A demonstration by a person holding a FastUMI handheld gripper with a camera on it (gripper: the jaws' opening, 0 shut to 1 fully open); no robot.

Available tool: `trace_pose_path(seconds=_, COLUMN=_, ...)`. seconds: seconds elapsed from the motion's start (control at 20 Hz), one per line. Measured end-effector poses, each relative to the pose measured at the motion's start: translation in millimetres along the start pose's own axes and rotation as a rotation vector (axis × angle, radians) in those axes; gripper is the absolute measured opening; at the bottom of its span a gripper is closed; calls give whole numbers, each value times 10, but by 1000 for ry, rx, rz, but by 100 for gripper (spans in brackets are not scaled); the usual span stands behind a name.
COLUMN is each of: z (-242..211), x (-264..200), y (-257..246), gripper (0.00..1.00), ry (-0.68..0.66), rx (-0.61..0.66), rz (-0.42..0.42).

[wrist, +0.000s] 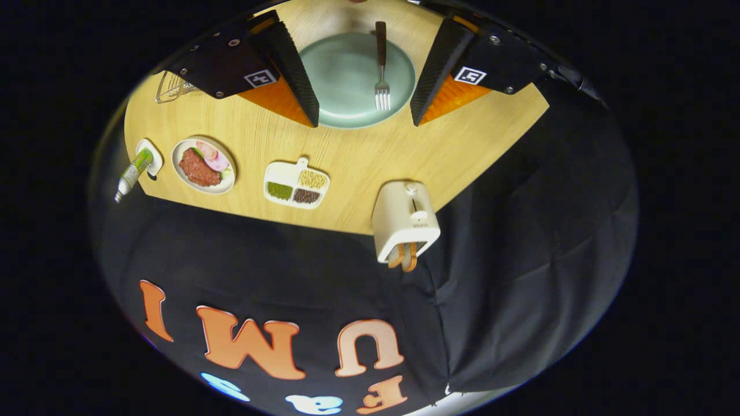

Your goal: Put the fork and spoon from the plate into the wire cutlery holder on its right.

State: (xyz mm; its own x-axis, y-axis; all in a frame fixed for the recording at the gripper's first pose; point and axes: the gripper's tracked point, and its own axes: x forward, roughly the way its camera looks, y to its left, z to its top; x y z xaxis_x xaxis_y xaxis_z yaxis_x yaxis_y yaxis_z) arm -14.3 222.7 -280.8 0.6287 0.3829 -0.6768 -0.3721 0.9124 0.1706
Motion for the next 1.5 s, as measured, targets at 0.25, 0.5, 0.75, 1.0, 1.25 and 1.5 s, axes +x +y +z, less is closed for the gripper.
trace_pose_path(seconds=0.25, z=-521, x=204, y=112, gripper=95, ry=227, rx=-71, rz=29)
trace_pose_path(seconds=0.5, z=-987, x=315, y=154, gripper=88, ry=465, rx=-51, rz=53)
trace_pose_path(seconds=0.75, z=-1196, x=353, y=167, gripper=80, ry=624, rx=-5, rz=49)
trace_pose_path(seconds=1.0, z=-1230, x=504, y=177, gripper=71, ry=672, rx=-7, rz=51)
trace_pose_path(seconds=1.25, z=-1303, x=634, y=161, gripper=54, ry=737, rx=-98, rz=17)
trace_pose_path(seconds=1.5, z=-1355, x=656, y=158, gripper=29, ry=778, rx=-123, rz=-16)
